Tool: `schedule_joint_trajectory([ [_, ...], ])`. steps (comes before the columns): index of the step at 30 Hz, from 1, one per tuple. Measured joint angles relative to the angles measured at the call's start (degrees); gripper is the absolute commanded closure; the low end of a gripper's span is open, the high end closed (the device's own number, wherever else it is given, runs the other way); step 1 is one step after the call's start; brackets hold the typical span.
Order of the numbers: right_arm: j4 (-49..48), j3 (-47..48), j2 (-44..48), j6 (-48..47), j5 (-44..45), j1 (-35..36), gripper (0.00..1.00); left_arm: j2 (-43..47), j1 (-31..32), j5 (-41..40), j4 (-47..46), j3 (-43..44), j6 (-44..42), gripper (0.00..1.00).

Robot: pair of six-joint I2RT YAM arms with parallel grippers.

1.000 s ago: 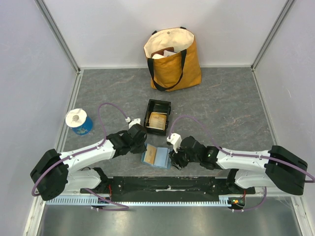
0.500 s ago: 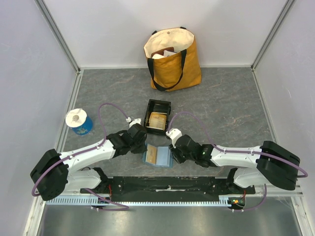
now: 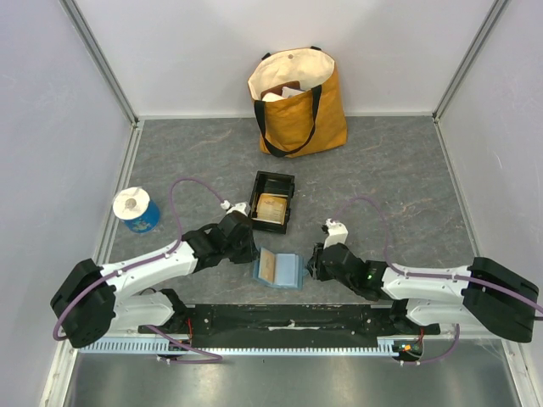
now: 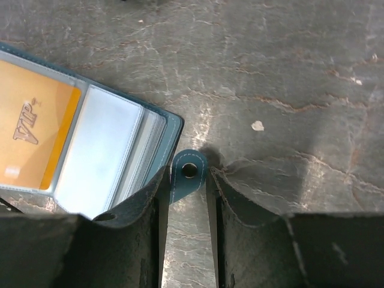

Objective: Put the credit cards into the card holder
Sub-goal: Close the card holder at the center of the board.

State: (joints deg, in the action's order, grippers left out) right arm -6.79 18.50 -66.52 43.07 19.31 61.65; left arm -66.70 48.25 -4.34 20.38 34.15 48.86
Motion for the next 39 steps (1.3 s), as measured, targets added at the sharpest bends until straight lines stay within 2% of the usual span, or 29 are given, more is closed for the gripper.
schedule_joint_trajectory([
  [7,-6.6,-4.7,1.9,5.1,0.7,0.0,0.61,-2.1,0.6,6.0,-4.6,0.7,-0.3,0.68],
  [13,-10.9,-7.2,2.1,7.6,0.4,0.0,0.59,-4.7,3.0,9.2,-8.7,2.4,-0.3,0.65],
  [18,-12.0,-8.2,3.0,9.4,0.5,0.0,0.50,-9.0,4.3,13.1,-15.1,2.7,0.1,0.62],
  [23,-12.0,-10.6,8.7,10.6,1.6,0.0,0.44,-14.4,5.4,16.3,-20.6,3.1,1.4,0.59],
  [27,-11.8,-13.0,14.6,11.1,2.2,0.0,0.43,-18.3,5.9,18.3,-22.6,3.4,2.2,0.58],
  [28,-11.4,-13.3,16.1,11.3,2.3,0.0,0.43,-18.4,5.9,18.5,-22.8,3.4,2.3,0.58],
  [30,-9.9,-13.4,19.5,11.7,2.9,0.0,0.43,-18.3,6.1,18.7,-23.6,3.4,2.3,0.68],
  [32,-7.9,-13.3,22.4,12.7,4.0,0.0,0.45,-18.0,6.2,18.8,-23.4,3.7,2.2,0.70],
  [36,-1.9,-13.2,27.1,14.8,6.1,0.0,0.50,-16.4,6.2,17.1,-21.7,4.2,1.5,0.88],
  [39,2.7,-12.5,27.2,16.6,6.5,0.0,0.53,-15.8,6.3,14.7,-18.4,5.3,0.3,0.92],
])
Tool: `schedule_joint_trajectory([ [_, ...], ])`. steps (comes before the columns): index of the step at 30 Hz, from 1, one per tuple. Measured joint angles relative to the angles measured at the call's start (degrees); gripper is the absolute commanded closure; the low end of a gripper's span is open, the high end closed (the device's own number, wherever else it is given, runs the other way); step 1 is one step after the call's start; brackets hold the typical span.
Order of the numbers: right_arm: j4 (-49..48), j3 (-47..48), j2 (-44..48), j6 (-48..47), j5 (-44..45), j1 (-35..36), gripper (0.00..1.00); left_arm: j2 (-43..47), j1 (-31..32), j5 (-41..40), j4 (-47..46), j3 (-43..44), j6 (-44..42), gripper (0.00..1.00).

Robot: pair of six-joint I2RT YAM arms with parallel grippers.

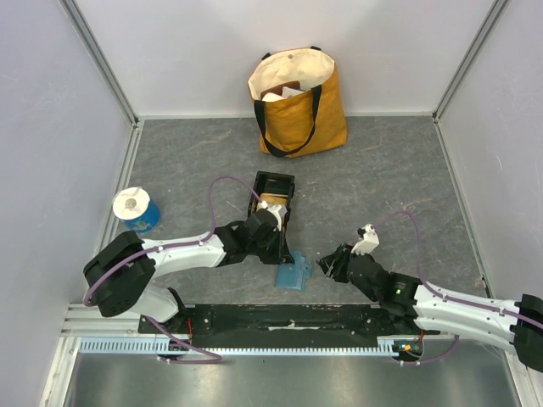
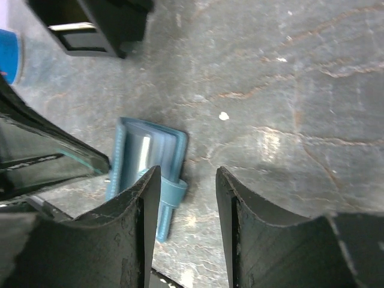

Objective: Put the credit cards into the card holder
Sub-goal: Close the card holder at the center of the board.

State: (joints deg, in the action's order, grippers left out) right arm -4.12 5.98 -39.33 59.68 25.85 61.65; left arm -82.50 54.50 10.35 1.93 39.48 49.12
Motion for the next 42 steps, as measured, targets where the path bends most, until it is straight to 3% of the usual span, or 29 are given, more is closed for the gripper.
schedule_joint_trajectory([
  [8,5.6,2.8,-8.5,2.1,-0.9,0.0,0.56,0.3,0.0,-3.8,4.2,0.3,-2.2,0.96],
  [21,4.3,6.6,-15.5,1.4,-4.7,0.0,0.59,-4.1,0.0,-3.2,2.2,0.4,-3.5,0.98],
  [26,3.8,6.6,-15.2,1.1,-5.9,-0.1,0.42,-5.0,0.0,-2.9,1.7,0.9,-3.5,0.98],
  [29,3.1,6.6,-14.3,-1.6,-6.9,-0.1,0.37,-5.0,0.0,-2.9,1.7,0.9,-3.5,0.98],
  [42,6.8,16.8,-26.6,-15.6,-10.5,0.5,0.39,-5.1,0.0,-2.9,2.0,1.1,-3.5,0.98],
])
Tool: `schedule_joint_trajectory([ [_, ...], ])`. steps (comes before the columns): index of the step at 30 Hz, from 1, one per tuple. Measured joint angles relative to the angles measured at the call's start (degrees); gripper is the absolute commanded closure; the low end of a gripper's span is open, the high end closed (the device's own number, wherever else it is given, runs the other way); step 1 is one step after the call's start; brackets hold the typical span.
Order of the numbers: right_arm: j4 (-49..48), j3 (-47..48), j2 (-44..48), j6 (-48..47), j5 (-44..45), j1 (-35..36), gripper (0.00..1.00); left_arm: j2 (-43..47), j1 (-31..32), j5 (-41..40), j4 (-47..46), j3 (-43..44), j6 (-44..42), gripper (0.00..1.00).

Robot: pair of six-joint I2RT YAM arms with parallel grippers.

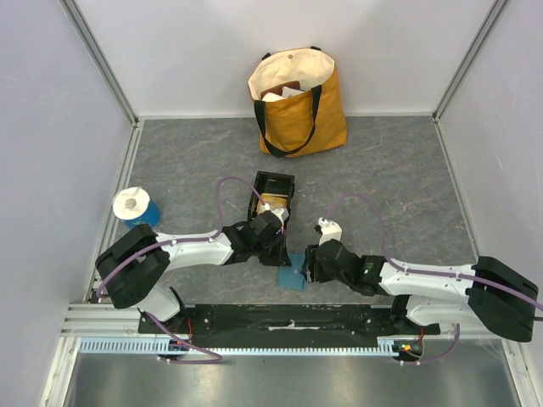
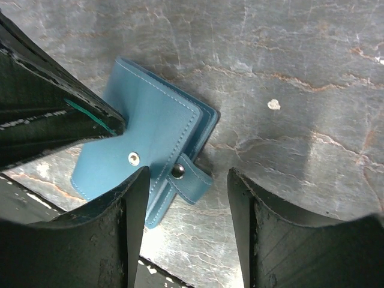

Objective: Put the credit cards into the card holder
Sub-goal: Close the card holder at the center of the board.

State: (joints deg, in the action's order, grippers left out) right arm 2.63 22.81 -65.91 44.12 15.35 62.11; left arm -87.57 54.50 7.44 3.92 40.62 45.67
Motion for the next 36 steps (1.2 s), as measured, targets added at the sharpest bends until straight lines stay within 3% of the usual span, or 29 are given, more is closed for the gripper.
schedule_joint_trajectory([
  [11,5.4,0.0,1.2,1.0,1.8,1.0,0.42,0.0,0.0,-0.1,0.3,0.2,0.0,0.98],
  [18,6.2,0.2,0.9,4.6,5.6,1.2,0.50,0.0,0.0,-0.3,0.5,0.3,0.0,0.98],
  [22,7.3,-1.6,4.3,9.1,8.3,1.2,0.53,0.0,0.0,-0.3,0.5,0.3,0.0,0.98],
  [25,7.5,-4.4,8.6,12.1,8.9,1.2,0.49,0.0,0.0,-0.3,0.5,0.3,0.0,0.98],
  [32,-0.3,-12.9,20.9,11.0,5.0,1.1,0.46,-0.4,0.0,-0.3,0.8,0.9,-0.1,0.95],
  [36,-5.1,-13.3,22.6,10.0,2.6,1.1,0.53,-0.7,0.0,-0.5,1.2,1.4,-0.1,0.95],
])
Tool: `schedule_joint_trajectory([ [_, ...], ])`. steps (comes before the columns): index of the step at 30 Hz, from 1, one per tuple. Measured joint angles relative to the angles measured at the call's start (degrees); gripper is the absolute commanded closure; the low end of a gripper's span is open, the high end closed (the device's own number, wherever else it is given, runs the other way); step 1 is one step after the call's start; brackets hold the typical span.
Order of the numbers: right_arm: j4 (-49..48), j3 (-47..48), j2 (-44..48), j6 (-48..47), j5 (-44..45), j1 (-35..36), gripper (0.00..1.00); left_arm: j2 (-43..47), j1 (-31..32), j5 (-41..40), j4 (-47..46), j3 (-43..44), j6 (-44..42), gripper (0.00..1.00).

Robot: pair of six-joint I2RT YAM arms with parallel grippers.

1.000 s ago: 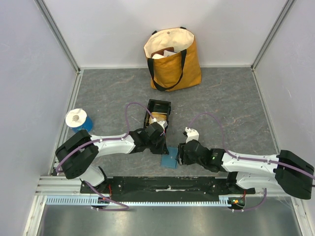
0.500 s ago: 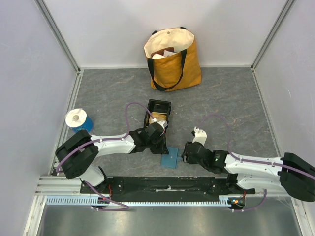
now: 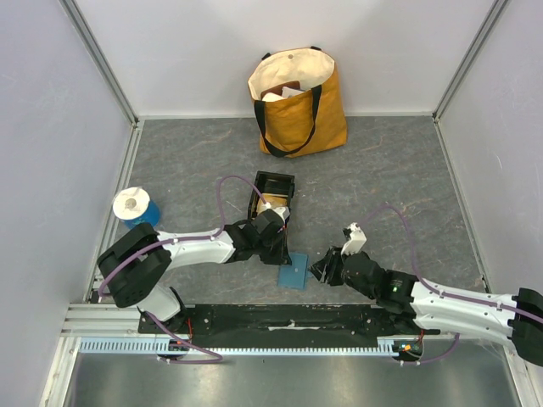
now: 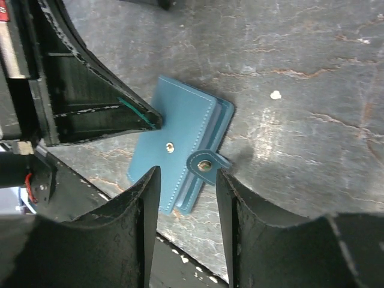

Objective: Put the credit cards into the card holder
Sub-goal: Close the card holder at the center of the board.

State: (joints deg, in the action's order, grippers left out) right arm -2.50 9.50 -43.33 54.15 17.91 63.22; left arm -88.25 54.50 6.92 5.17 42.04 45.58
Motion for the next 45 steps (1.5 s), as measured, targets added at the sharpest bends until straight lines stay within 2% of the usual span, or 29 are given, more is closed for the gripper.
schedule_joint_trajectory([
  [2,-1.5,0.0,-0.2,0.1,-0.4,0.0,0.55,-0.1,0.0,0.0,0.5,0.4,-0.1,0.95],
  [9,-3.5,0.0,-1.6,2.8,-0.9,-0.8,0.79,-0.3,0.0,0.0,0.7,0.6,-0.3,0.96],
  [14,-0.9,-0.3,0.9,6.8,1.6,-1.6,0.86,-0.2,0.0,0.1,0.8,0.6,-0.4,0.92],
  [19,2.3,-0.7,2.4,9.8,3.0,-2.3,0.88,0.8,0.0,0.4,1.2,0.6,-1.1,0.89],
  [26,3.8,-0.5,-5.3,9.9,2.4,-2.5,0.89,1.9,0.0,2.4,1.0,0.4,-3.3,0.90],
  [33,1.5,1.7,-11.1,8.5,0.3,-2.6,0.89,2.2,0.0,4.3,0.2,-1.8,-4.3,0.92],
  [45,-0.6,2.2,-12.7,6.3,-0.5,-2.8,0.88,1.3,0.0,5.5,-2.6,-2.7,-4.2,0.94],
])
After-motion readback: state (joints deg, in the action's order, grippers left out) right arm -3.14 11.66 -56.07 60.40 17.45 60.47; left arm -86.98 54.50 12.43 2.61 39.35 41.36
